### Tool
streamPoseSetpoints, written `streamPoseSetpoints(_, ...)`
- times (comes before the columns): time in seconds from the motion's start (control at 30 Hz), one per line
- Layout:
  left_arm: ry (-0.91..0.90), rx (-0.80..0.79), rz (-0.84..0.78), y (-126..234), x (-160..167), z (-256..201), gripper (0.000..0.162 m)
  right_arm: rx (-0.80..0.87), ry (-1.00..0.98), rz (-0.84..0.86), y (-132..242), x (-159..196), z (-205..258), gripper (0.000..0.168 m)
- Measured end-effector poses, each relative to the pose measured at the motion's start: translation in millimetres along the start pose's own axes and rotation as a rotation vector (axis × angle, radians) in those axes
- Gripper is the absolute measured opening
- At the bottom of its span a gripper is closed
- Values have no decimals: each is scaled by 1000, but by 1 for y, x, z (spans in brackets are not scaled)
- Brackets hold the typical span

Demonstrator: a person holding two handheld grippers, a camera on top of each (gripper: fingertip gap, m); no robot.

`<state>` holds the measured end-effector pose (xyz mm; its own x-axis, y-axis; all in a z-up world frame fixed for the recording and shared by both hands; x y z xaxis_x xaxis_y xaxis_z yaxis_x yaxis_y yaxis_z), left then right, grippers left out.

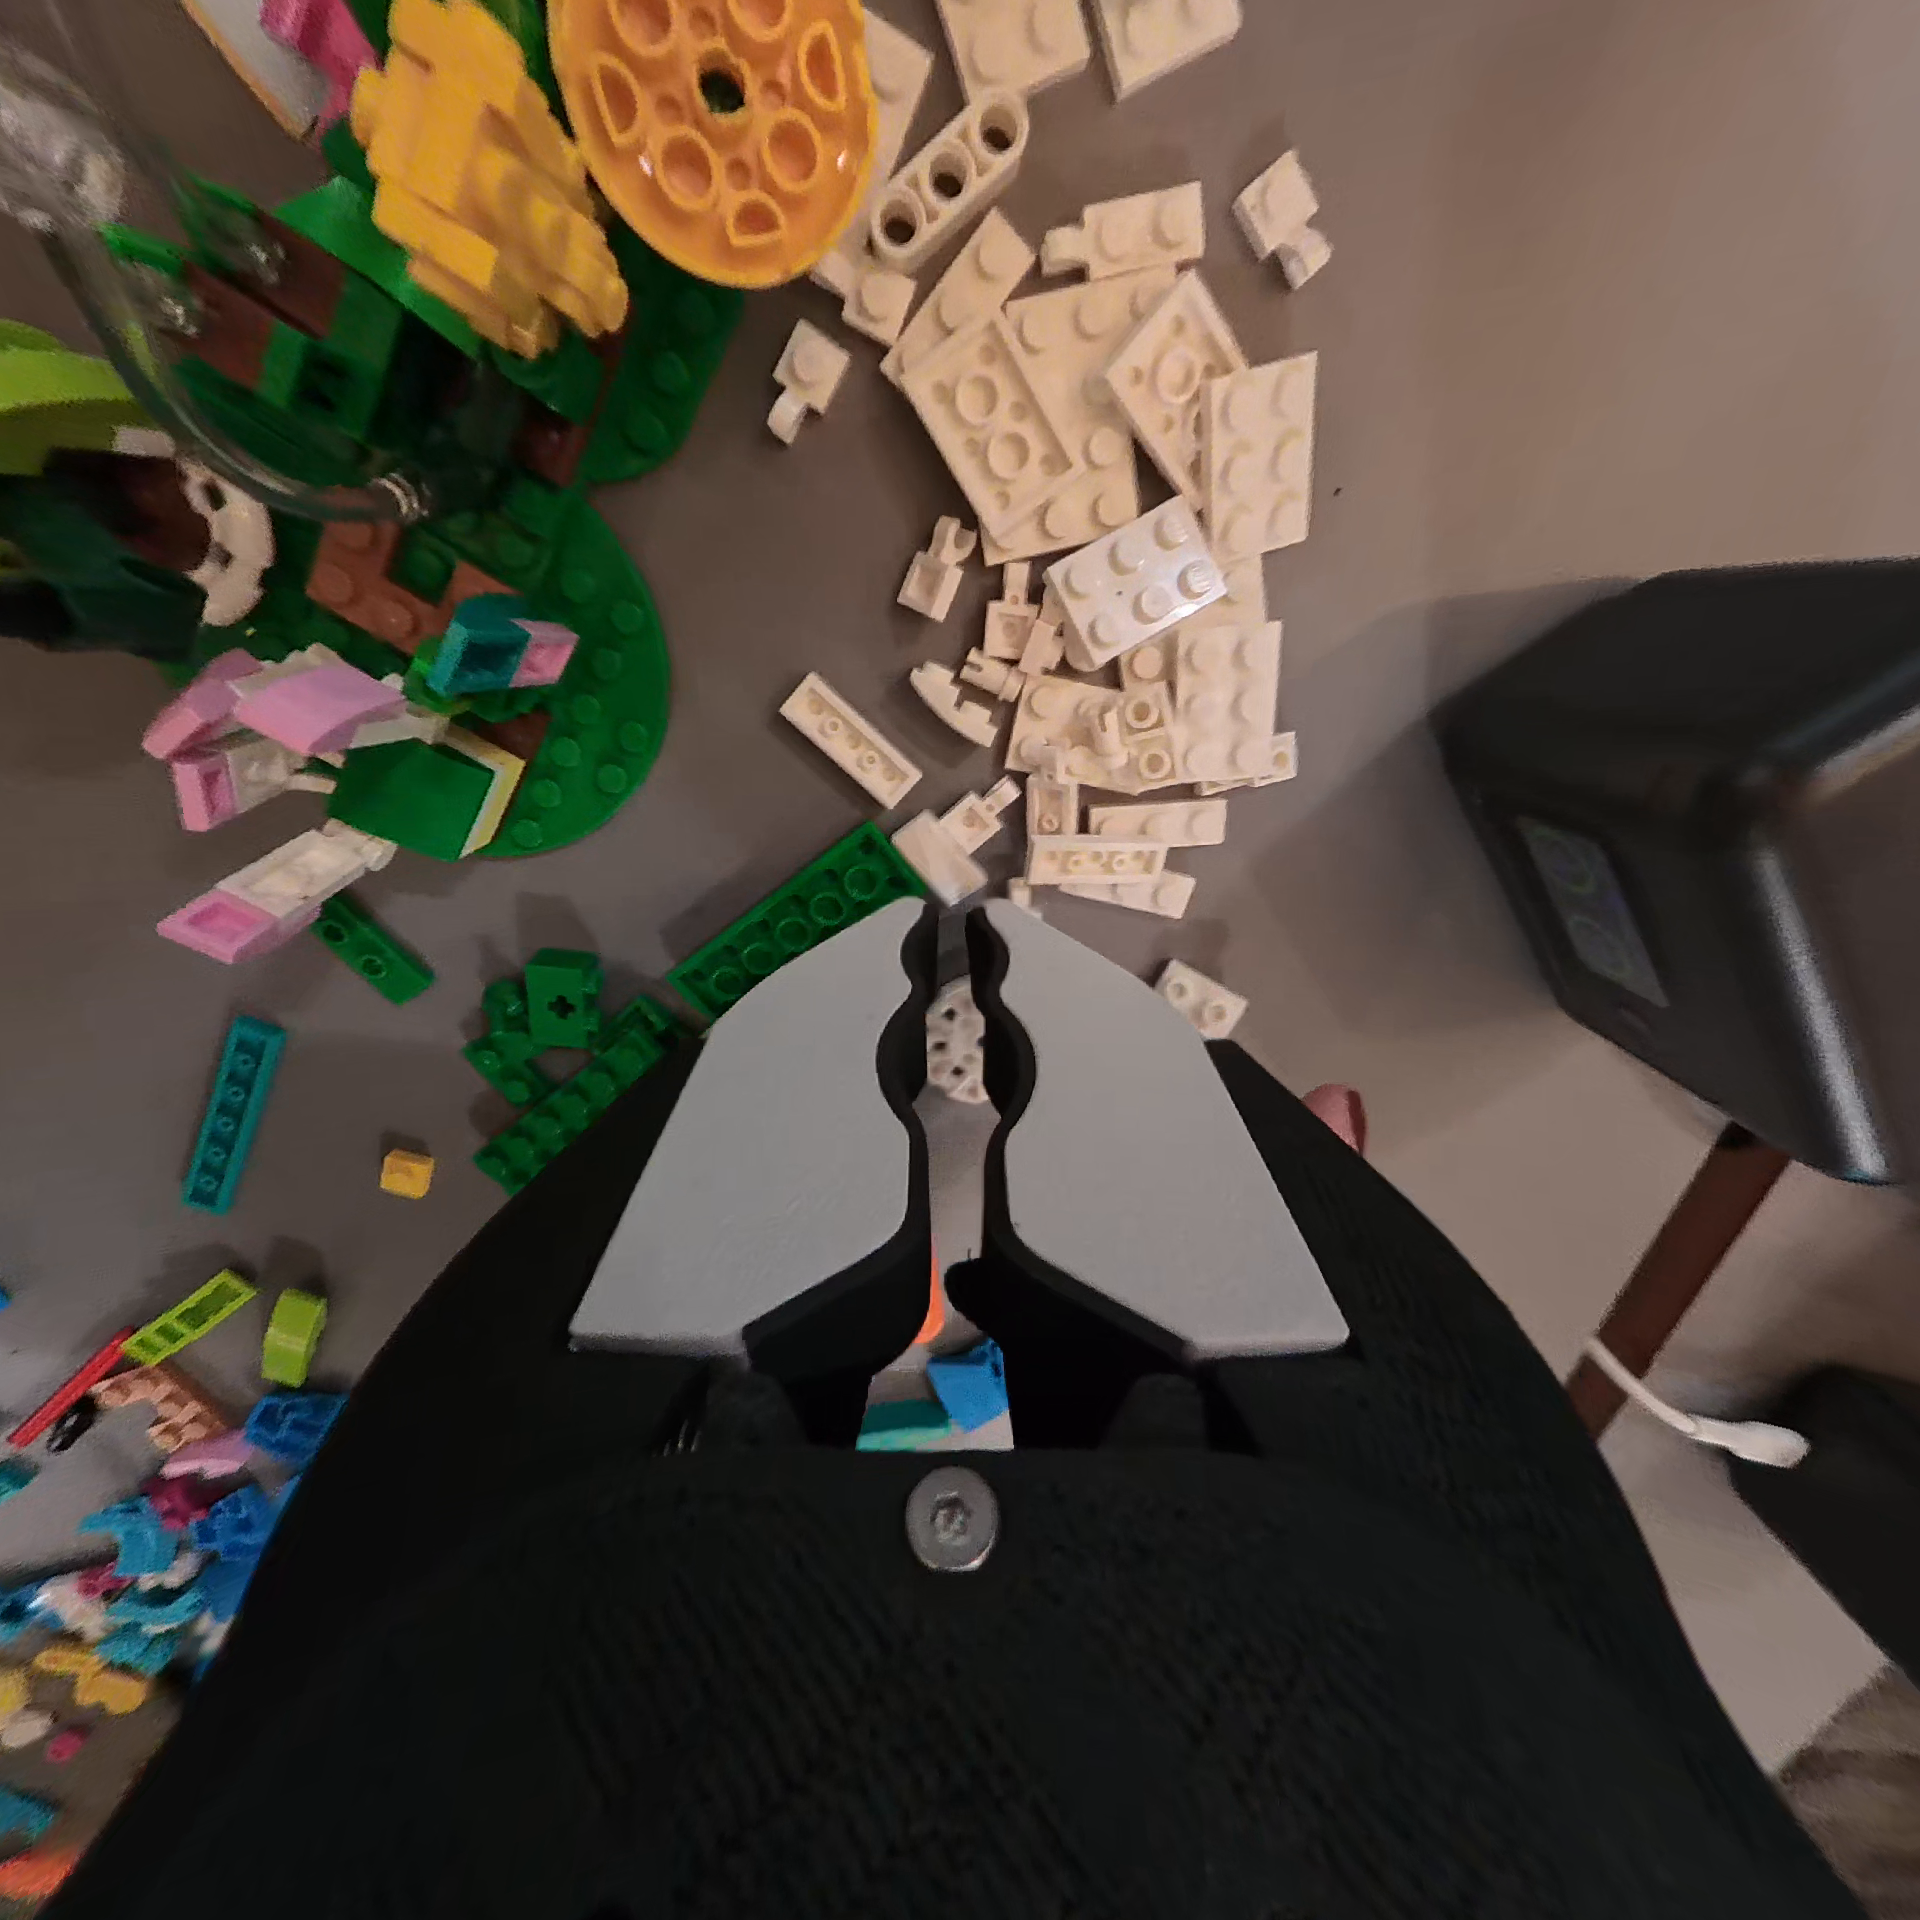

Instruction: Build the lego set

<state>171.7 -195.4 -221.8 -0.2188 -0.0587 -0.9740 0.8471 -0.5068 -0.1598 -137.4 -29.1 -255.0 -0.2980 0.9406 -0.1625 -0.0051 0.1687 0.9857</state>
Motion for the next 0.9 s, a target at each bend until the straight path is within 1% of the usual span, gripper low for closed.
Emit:
streamPoseSetpoints(0.07,1,0,1,0,0,0,0,-62,-37,37,0,4,4,4)
streamPoseSetpoints(0.1,0,0,1,0,0,0,0,-63,-60,55,1,6,3,4)
streamPoseSetpoints(0.2,-1,1,2,0,0,0,0,26,-120,53,4,10,-8,2)
streamPoseSetpoints(0.33,0,1,1,0,0,0,0,109,-146,-31,8,9,-20,6)
streamPoseSetpoints(0.43,-2,1,3,0,0,0,0,169,-167,-127,10,-1,-27,7)
streamPoseSetpoints(0.47,-4,1,3,0,0,0,0,165,-188,-170,10,-6,-29,7)
streamPoseSetpoints(0.53,-6,2,6,-1,0,-1,0,109,-217,-243,8,-17,-30,15)
streamPoseSetpoints(0.63,-6,2,4,0,0,-1,0,81,-219,-283,2,-28,-33,24)
streamPoseSetpoints(0.7,-4,2,3,0,0,-1,0,47,-224,-289,-2,-35,-33,28)
streamPoseSetpoints(0.77,-5,2,2,0,0,-1,0,47,-211,-251,-6,-38,-33,31)
streamPoseSetpoints(0.8,-5,3,1,0,0,-1,0,56,-200,-236,-7,-38,-33,30)
streamPoseSetpoints(0.9,-3,2,-1,0,0,-1,0,83,-188,-201,-6,-38,-35,20)
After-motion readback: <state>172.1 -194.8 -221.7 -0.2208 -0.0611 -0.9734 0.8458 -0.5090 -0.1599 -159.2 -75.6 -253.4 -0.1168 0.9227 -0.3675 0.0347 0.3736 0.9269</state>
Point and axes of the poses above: each gripper's, where its closed fingertips meet, y back along the fingers, x out of its underside, z = x × y across the jaws, the point moved 7 cm from there along y, back along the fingers, and after that the axes turned 5 degrees about y, right-handed, at the moved point
